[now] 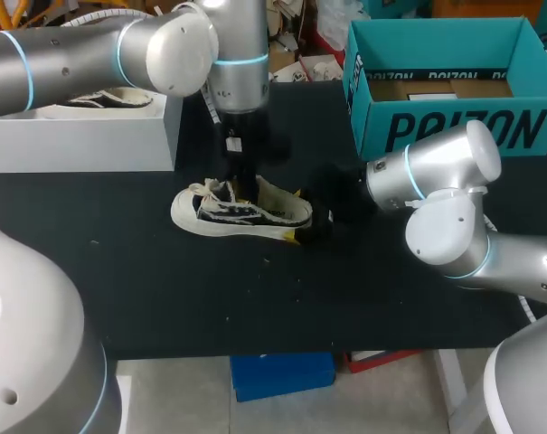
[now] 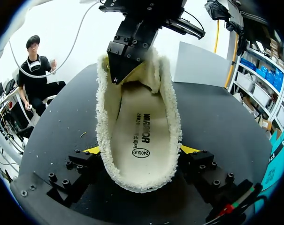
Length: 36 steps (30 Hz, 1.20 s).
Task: Take the shoe out of the shoebox, open the shoe tongue, remove and reinsert the insole, then place the shoe into the shoebox
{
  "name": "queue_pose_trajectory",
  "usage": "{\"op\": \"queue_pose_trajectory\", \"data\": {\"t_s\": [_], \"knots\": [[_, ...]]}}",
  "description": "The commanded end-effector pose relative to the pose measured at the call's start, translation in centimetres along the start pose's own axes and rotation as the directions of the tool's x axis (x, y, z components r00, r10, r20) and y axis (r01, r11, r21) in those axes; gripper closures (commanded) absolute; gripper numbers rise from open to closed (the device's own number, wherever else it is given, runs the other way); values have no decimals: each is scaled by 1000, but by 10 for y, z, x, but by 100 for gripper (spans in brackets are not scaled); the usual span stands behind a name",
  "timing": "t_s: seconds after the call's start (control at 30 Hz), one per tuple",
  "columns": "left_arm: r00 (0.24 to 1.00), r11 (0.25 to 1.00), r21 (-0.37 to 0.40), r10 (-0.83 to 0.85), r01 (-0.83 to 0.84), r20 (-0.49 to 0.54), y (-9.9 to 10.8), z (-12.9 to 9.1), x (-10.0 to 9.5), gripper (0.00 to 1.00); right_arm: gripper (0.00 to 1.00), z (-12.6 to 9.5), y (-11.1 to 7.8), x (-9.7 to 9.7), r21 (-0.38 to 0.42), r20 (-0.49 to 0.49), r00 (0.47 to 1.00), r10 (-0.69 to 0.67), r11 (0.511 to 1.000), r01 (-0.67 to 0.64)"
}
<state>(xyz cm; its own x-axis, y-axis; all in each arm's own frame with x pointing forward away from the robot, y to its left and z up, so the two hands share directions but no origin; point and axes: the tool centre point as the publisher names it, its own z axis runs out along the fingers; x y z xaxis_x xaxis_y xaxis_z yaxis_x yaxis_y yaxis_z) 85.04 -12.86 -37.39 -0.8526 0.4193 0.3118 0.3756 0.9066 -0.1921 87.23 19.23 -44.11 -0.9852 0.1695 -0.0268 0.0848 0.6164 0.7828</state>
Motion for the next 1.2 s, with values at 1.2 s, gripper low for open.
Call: {"op": "queue_pose_trajectory", "data": {"t_s": [1.2], "knots": [[991, 999, 6, -43, 42, 127, 13, 62, -3, 69, 100, 2, -1, 0, 4, 1, 1000, 1, 1000, -1]]}}
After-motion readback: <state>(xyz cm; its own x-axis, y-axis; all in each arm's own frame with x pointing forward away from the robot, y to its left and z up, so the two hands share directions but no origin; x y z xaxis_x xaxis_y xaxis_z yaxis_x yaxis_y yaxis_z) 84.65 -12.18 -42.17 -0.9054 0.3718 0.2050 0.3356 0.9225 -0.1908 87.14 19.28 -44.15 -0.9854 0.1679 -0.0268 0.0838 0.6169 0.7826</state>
